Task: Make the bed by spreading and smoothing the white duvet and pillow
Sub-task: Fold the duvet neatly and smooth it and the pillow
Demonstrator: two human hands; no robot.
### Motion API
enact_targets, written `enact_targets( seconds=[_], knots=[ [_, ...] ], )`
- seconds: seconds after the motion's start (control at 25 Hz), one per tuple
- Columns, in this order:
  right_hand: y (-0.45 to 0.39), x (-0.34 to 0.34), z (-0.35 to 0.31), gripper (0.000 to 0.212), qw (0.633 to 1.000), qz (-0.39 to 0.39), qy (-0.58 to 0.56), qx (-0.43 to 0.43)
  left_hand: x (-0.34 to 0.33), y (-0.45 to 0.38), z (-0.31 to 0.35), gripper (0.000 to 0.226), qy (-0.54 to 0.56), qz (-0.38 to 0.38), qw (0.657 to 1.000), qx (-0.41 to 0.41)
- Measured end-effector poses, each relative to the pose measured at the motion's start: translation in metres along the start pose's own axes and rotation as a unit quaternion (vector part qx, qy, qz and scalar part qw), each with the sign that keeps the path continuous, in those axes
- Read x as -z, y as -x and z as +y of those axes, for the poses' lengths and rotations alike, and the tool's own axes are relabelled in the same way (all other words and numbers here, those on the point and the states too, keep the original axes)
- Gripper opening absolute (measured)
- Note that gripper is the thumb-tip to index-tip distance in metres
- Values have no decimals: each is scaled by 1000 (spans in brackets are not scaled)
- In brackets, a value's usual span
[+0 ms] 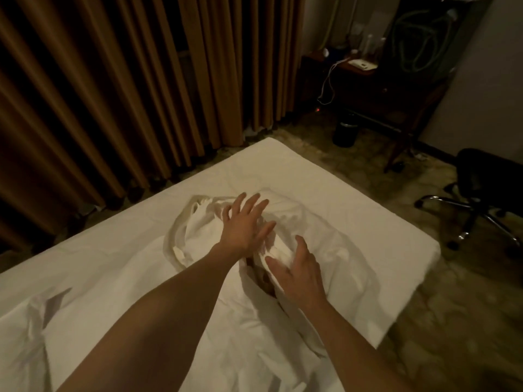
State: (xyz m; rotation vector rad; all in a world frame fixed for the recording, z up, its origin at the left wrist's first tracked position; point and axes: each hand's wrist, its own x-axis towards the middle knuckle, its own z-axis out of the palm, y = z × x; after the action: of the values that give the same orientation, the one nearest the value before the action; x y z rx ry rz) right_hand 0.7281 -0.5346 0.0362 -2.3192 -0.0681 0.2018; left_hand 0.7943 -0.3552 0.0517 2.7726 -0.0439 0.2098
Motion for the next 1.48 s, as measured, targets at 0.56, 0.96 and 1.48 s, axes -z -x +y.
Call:
enact_targets(
  seconds=[0.56, 0.96, 1.48],
  knots=[
    [30, -35, 59, 99, 988, 5, -144, -53, -10, 29, 9, 60, -94, -79, 990, -67],
    [36, -13, 74, 64, 986, -78, -146, -34, 11, 27, 9, 66, -53, -22, 994, -97],
    [88, -2, 72, 51, 985, 114, -112, 68, 17, 84, -18, 86, -61, -37, 995, -75]
  ],
)
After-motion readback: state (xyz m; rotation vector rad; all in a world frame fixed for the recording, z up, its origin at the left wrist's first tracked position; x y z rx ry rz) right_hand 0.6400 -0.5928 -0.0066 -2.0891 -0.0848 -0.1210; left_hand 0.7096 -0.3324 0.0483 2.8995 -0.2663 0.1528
